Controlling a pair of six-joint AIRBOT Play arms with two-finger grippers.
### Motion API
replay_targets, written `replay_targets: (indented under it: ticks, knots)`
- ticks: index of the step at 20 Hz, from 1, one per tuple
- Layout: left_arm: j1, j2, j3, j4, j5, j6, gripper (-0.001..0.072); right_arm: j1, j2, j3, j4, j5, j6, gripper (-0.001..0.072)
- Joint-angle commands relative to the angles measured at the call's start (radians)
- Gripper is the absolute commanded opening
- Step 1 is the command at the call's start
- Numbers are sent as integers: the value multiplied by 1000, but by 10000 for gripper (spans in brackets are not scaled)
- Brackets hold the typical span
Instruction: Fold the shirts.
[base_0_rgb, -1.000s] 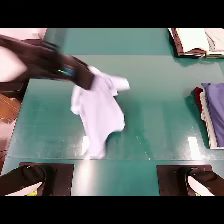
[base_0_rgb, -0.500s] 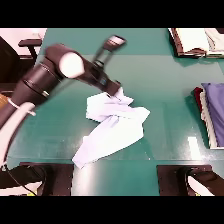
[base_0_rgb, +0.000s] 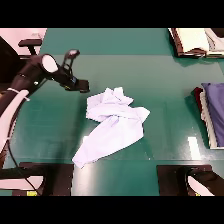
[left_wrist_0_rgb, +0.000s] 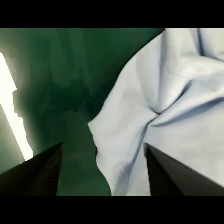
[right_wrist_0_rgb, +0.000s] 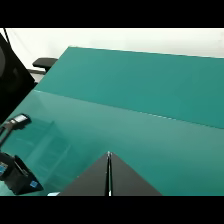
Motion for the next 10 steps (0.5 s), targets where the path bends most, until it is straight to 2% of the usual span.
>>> replay_targets:
  ticks: [1,5,7,8,10]
  knots:
    - [12,-97,-48,-56,56,33,591,0,0,0,1,18,0,19]
    - [2,-133,-48,-83,119,33,589,0,0,0,1,31,0,19]
    - [2,-133,-48,-95,124,33,384,0,-1,-1,0,55,0,19]
    - [2,-133,-48,-95,124,34,360,0,-6,-1,3,65,1,19]
    - [2,-133,-48,-108,126,34,358,0,-25,-1,4,101,1,19]
